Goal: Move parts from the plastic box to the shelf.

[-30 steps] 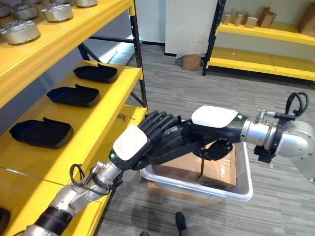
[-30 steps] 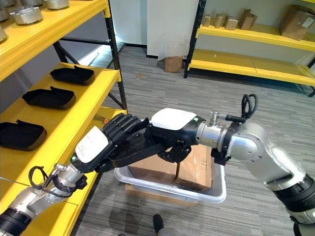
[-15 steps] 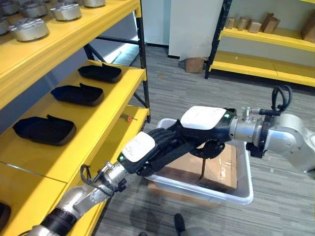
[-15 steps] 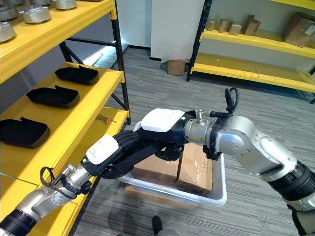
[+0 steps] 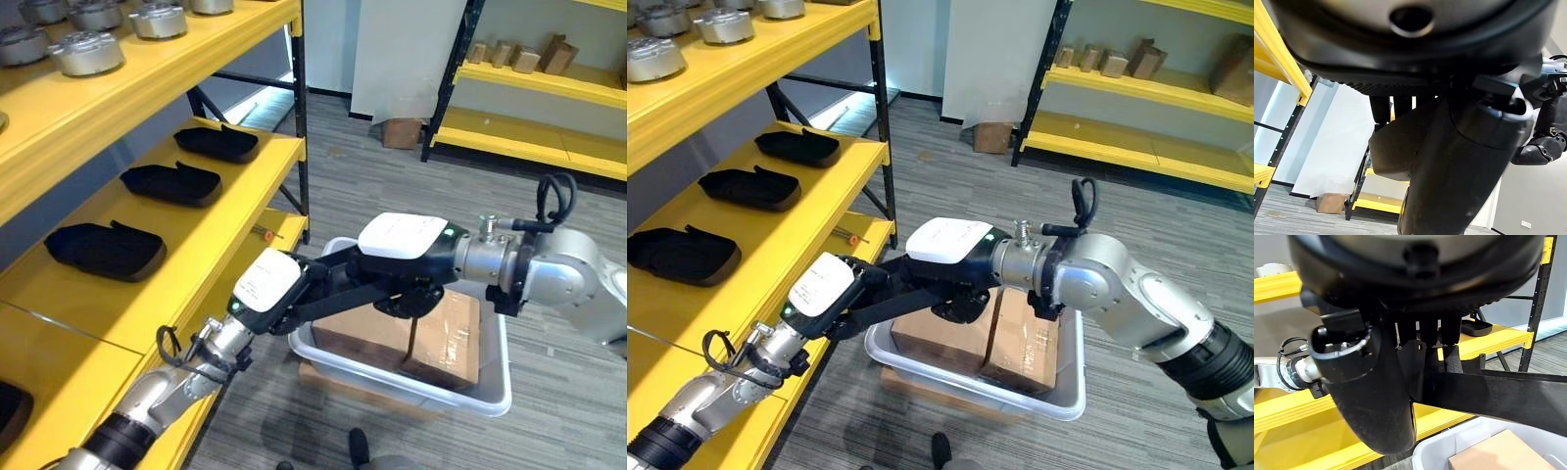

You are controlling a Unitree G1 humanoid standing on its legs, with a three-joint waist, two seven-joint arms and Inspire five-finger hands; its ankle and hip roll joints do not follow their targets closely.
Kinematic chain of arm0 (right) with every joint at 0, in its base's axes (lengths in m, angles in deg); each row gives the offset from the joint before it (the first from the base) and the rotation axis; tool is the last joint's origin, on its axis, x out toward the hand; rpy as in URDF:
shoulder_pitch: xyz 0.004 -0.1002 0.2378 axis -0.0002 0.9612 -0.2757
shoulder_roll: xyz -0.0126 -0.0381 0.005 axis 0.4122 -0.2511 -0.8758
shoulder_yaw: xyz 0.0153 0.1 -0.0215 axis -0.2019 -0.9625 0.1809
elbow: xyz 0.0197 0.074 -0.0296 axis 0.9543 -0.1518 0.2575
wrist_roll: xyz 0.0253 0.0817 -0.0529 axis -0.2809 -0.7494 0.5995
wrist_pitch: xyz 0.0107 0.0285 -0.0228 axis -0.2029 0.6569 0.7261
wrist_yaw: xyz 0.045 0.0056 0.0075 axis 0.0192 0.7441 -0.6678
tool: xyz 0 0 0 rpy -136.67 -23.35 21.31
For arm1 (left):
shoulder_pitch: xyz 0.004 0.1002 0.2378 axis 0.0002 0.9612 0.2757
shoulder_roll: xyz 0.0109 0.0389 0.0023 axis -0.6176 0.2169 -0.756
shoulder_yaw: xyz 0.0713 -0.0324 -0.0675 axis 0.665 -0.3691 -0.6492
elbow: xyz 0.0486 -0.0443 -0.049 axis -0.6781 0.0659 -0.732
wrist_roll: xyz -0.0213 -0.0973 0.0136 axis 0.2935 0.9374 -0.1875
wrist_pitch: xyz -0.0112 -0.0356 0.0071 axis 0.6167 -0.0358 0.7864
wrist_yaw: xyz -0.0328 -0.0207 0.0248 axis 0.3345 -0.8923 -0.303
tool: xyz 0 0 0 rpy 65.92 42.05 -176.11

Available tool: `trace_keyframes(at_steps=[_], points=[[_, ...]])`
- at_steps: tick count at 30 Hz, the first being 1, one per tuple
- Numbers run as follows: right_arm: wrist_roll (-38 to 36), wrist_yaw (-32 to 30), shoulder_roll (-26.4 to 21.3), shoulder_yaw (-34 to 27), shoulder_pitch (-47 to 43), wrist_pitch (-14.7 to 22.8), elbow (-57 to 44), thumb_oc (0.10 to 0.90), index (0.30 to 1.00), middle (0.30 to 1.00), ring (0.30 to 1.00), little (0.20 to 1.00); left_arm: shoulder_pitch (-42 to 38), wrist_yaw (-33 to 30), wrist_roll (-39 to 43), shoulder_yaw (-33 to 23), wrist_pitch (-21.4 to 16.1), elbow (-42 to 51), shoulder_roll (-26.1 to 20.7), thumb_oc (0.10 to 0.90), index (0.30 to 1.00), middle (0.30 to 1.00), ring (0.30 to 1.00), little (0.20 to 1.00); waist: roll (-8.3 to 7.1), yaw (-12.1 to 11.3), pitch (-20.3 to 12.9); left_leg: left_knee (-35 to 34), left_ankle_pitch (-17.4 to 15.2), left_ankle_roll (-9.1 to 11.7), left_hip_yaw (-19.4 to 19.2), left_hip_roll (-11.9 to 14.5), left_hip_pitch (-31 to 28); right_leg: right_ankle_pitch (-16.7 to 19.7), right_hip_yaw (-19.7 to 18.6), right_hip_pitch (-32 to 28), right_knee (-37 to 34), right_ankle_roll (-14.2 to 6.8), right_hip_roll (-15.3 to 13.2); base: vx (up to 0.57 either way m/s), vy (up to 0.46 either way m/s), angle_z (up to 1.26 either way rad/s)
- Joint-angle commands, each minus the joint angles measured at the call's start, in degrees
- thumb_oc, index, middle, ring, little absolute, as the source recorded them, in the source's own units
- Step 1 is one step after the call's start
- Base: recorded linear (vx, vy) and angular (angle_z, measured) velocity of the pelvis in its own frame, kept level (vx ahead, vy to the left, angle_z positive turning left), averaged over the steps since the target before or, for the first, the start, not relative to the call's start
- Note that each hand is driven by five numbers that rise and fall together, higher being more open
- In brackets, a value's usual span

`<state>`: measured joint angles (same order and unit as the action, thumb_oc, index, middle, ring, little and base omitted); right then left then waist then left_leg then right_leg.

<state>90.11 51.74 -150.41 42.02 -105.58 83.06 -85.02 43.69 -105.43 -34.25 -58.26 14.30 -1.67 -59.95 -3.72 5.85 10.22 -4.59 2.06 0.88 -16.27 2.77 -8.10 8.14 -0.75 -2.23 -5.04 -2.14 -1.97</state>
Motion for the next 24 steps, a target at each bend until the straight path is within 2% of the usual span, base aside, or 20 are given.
trace_keyframes(at_steps=[1,10,11,12,13,14,20,24], points=[[-8.25,-8.12,9.65,-2.24,-7.41,4.54,-7.59,0.4,0.3,0.3,0.3,0.3,-9.68,-3.52,0.83,2.99,-1.54,7.41,4.4,0.4,0.3,0.3,0.3,0.3,-1.09,-0.84,-4.55,-0.41,-5.63,0.87,4.47,1.75,-1.11,-5.46,2.3,-2.72,0.04,-5.6,-2.64,0.0,0.0,0.0],[-4.26,-10.11,10.69,-5.67,-3.45,2.7,-6.01,0.4,0.3,0.3,0.3,0.3,-6.53,-2.07,7.0,-0.87,-0.8,7.6,5.57,0.4,0.3,0.3,0.3,0.3,-1.13,-1.47,-4.44,-0.41,-5.75,0.72,4.92,1.32,-1.02,-5.33,2.8,-2.68,0.04,-5.72,-3.04,-0.01,0.019,0.03],[-3.84,-10.3,10.86,-6.1,-2.71,2.55,-5.48,0.545,0.503,0.503,0.503,0.503,-6.13,-1.53,8.35,-1.46,-0.9,7.62,5.91,0.4,0.3,0.3,0.3,0.3,-1.14,-1.58,-4.4,-0.41,-5.75,0.72,4.99,1.28,-1.05,-5.32,2.9,-2.71,0.04,-5.71,-3.12,0.0,0.035,0.01],[-2.6,-10.85,10.95,-6.69,-1.98,2.36,-5.13,0.824,0.893,0.893,0.893,0.893,-5.76,-1.04,9.6,-2.07,-0.82,7.84,6.17,0.4,0.3,0.3,0.3,0.3,-1.15,-1.64,-4.37,-0.41,-5.76,0.71,5.04,1.26,-1.08,-5.31,3.01,-2.75,0.04,-5.72,-3.19,0.0,0.0,0.0],[-2.55,-10.88,10.96,-6.72,-1.91,2.36,-5.16,0.824,0.893,0.893,0.893,0.893,-5.72,-0.95,9.69,-2.09,-0.8,7.92,6.13,0.4,0.3,0.3,0.3,0.3,-1.17,-1.64,-4.39,-0.41,-5.76,0.7,5.05,1.26,-1.09,-5.31,3.02,-2.76,0.04,-5.72,-3.2,0.0,0.033,0.03],[-1.49,-10.78,10.9,-7.53,-1.02,1.94,-4.47,0.9,1.0,1.0,1.0,1.0,-5.04,-0.2,11.1,-2.86,-0.63,8.28,6.37,0.4,0.3,0.3,0.3,0.3,-1.18,-1.76,-4.35,-0.41,-5.81,0.66,5.15,1.17,-1.07,-5.3,3.11,-2.77,0.04,-5.76,-3.29,0.0,0.024,0.03],[1.24,-11.37,9.28,-10.26,1.89,2.87,-3.67,0.9,1.0,1.0,1.0,1.0,-2.38,1.3,12.28,-5.49,0.85,9.33,5.93,0.4,0.3,0.3,0.3,0.3,-1.31,-2.21,-4.23,-0.41,-5.83,0.46,5.47,0.74,-0.96,-5.14,3.72,-2.78,0.04,-5.92,-3.74,-0.01,0.041,0.04],[-0.96,-11.06,7.04,-11.88,3.35,2.66,-4.03,0.9,1.0,1.0,1.0,1.0,-1.19,1.32,12.05,-6.64,1.62,9.68,5.04,0.4,0.3,0.3,0.3,0.3,-1.42,-2.24,-4.26,-0.41,-5.94,0.25,5.59,0.46,-0.8,-5.1,3.77,-2.7,0.04,-6.07,-3.92,-0.01,0.046,0.04]])
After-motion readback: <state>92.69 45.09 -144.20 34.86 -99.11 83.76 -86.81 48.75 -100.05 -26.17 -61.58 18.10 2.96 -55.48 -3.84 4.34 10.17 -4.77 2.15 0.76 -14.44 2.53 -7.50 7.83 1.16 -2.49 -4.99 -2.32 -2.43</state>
